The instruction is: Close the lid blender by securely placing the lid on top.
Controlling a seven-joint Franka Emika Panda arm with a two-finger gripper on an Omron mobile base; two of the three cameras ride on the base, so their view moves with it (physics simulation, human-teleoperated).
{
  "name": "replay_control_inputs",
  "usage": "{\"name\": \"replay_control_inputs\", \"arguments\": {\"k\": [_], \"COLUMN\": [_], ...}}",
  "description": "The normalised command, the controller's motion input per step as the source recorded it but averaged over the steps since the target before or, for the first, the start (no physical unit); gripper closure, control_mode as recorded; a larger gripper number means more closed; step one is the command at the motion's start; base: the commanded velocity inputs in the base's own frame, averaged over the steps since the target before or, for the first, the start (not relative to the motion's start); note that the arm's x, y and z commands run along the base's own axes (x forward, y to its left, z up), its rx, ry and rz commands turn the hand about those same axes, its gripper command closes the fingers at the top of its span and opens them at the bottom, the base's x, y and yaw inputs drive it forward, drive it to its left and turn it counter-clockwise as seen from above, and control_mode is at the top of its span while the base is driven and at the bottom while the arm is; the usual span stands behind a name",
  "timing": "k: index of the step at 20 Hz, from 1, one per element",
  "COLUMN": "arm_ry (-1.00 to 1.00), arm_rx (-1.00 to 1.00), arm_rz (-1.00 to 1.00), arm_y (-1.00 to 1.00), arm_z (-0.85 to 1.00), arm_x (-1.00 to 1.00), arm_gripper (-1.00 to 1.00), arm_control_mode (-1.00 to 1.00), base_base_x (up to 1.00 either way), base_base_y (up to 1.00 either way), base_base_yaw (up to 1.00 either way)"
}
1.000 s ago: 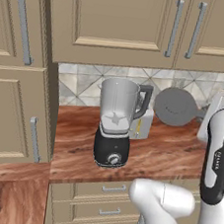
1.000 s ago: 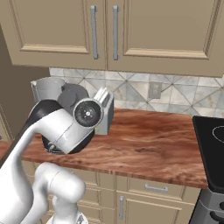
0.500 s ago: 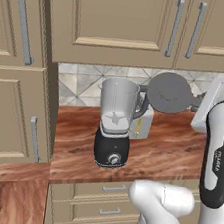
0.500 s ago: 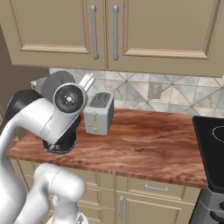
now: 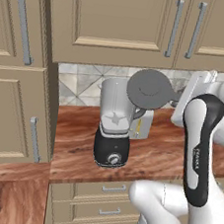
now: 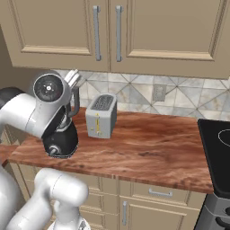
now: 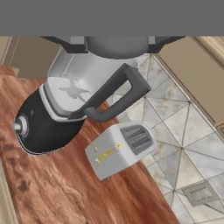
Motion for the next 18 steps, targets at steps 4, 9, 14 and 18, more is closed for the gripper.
{"name": "replay_control_inputs", "arguments": {"k": [4,9,14,18], "arm_ry": [0.02,0.04,0.13,0.12], "arm_rx": [0.06,0.08,0.03,0.02], "arm_rz": [0.04,0.02,0.1,0.12], "arm_y": [0.22,0.04,0.25,0.25], "arm_z": [0.06,0.16,0.03,0.0], "arm_x": [0.29,0.4,0.43,0.3], "arm_gripper": [1.0,1.0,1.0,1.0], "arm_control_mode": [-1.0,-1.0,-1.0,-1.0], "base_base_x": [0.0,0.0,0.0,0.0], "base_base_y": [0.0,0.0,0.0,0.0], "base_base_yaw": [0.0,0.0,0.0,0.0]}}
